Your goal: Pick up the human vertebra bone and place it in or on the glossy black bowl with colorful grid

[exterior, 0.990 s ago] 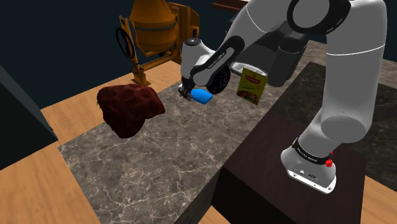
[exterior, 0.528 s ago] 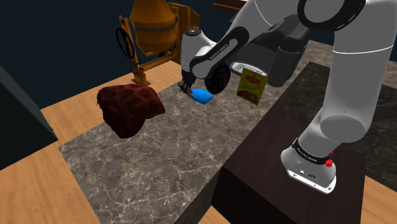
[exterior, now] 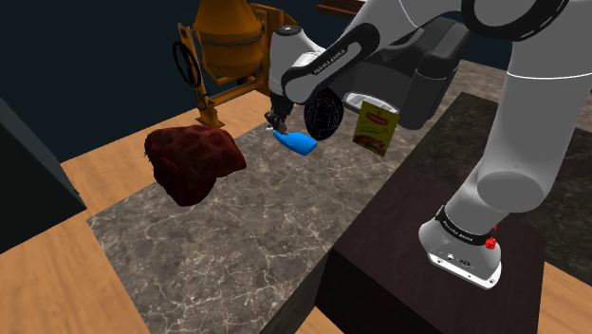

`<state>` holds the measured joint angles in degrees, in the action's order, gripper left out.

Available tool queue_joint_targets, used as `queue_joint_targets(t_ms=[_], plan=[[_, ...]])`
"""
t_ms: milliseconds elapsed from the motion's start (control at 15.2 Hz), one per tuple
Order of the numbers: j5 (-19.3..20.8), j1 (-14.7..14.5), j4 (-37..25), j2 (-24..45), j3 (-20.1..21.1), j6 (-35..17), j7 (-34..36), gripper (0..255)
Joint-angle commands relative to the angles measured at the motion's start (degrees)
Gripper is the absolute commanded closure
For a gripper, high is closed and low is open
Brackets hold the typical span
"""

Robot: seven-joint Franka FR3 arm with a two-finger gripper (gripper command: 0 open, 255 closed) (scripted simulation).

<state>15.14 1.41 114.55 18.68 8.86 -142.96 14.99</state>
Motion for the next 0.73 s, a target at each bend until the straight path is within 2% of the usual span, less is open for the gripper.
queue_joint_targets(t_ms=[0,660], plan=[[-0.52,0.18,-0.36,-0.88,0.22,1.23,-0.54,255],[-2.77,0.65,-2.78,-5.07,1.06,7.64,-2.65,255]])
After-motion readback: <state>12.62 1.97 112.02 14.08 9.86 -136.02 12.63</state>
